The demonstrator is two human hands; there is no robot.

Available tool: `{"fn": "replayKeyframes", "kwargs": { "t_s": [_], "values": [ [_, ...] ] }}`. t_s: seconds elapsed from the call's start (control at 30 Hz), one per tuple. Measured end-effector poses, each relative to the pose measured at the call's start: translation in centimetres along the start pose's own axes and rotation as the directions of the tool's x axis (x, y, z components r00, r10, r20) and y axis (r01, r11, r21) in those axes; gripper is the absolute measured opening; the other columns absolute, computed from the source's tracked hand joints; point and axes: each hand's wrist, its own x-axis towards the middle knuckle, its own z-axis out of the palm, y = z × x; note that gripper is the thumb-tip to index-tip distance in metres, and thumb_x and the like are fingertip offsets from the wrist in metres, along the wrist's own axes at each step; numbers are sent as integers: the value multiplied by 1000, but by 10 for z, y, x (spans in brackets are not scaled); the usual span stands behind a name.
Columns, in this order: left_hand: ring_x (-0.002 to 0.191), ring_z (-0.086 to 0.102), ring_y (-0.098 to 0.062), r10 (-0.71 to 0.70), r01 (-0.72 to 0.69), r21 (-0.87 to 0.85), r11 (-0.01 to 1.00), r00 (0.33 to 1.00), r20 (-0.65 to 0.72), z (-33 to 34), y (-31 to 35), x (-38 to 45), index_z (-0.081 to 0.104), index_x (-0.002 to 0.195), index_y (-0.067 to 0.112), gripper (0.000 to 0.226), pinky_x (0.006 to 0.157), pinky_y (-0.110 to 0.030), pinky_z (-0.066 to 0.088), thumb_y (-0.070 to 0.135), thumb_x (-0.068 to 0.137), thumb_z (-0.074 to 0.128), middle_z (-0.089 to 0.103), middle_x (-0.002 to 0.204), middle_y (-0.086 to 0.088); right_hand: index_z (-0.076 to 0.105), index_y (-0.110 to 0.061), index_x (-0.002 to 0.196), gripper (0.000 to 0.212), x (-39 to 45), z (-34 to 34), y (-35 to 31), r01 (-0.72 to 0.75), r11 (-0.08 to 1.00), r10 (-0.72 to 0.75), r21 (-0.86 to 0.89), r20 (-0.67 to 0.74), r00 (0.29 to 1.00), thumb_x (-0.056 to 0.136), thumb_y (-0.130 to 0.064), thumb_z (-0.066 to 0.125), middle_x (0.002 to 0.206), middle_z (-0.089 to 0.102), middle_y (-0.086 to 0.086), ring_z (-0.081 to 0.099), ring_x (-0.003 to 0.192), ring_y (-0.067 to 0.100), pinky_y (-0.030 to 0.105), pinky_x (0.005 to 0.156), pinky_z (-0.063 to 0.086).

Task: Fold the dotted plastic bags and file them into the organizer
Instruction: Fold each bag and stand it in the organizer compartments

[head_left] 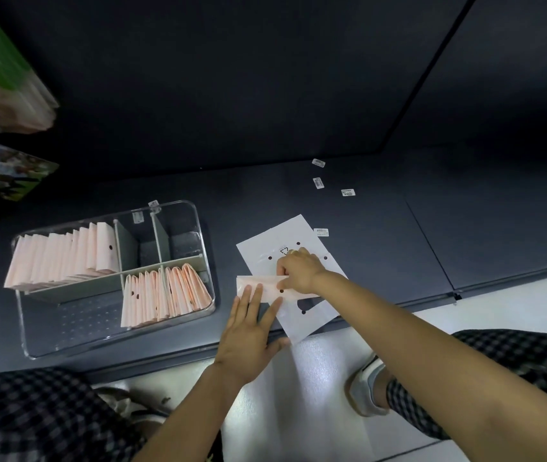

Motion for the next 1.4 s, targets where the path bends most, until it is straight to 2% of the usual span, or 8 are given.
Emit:
{"fn": "replayKeyframes", "kwargs": {
  "t_s": [0.07,0.17,0.27,0.4,0.67,0.87,1.07,1.4],
  "values": [
    [146,8,-25,-1,-30,-167,986,983,-183,-10,6,-7,35,144,23,58,120,-38,9,46,93,49,17,156,-1,61,-18,98,15,-4,-1,0,-3,996,5,86,-14,1000,87,-29,62,110,58,5,46,108,26,34,83,36],
    [110,50,-13,-239,-4,-517,856,884,-403,-23,17,-18,61,112,19,23,92,-21,40,26,91,60,52,119,6,48,-18,88,12,-18,-7,-3,-37,896,57,443,-33,998,90,-25,57,90,52,-2,49,87,22,31,72,36],
    [92,56,-7,-558,115,-907,405,817,-145,-40,27,-14,54,113,18,23,77,-17,47,18,91,60,55,107,3,45,-17,87,14,-42,-14,-12,-9,669,76,743,-56,996,93,-23,56,88,52,-2,49,80,16,23,65,38],
    [74,64,-12,-580,80,-996,-50,809,95,-67,31,-6,60,102,5,11,68,-20,55,6,94,53,67,85,-7,49,-19,92,9,-73,-11,-32,10,498,37,867,-32,999,93,-24,56,84,54,-8,53,75,6,16,64,41],
    [63,69,-9,-484,79,-995,-61,870,99,-102,18,-19,66,84,0,13,57,-18,54,-1,91,56,72,68,-3,58,-21,98,8,-109,-24,-45,10,203,35,979,-17,999,91,-17,60,83,65,-3,65,70,4,13,58,49],
    [75,71,-14,-383,154,-988,0,913,142,-120,17,-28,67,93,-3,10,65,-22,57,2,90,59,73,86,-11,63,-10,81,8,-125,-31,-44,77,183,69,980,-91,993,88,-5,62,61,67,-7,60,50,1,12,46,45],
    [76,69,-18,-412,144,-990,-9,901,135,-128,11,-34,66,98,-2,12,63,-22,57,0,87,62,72,91,-14,66,-11,86,10,-125,-31,-47,116,125,75,985,-126,989,87,-2,62,71,71,1,70,67,13,20,57,53],
    [70,70,-14,-373,45,-998,-50,926,61,-136,10,-44,69,71,11,35,59,-22,54,-8,90,46,70,77,-9,69,-15,71,33,-126,-27,-50,224,133,20,966,-229,973,87,9,53,70,70,0,69,71,11,16,60,51]
  ]
}}
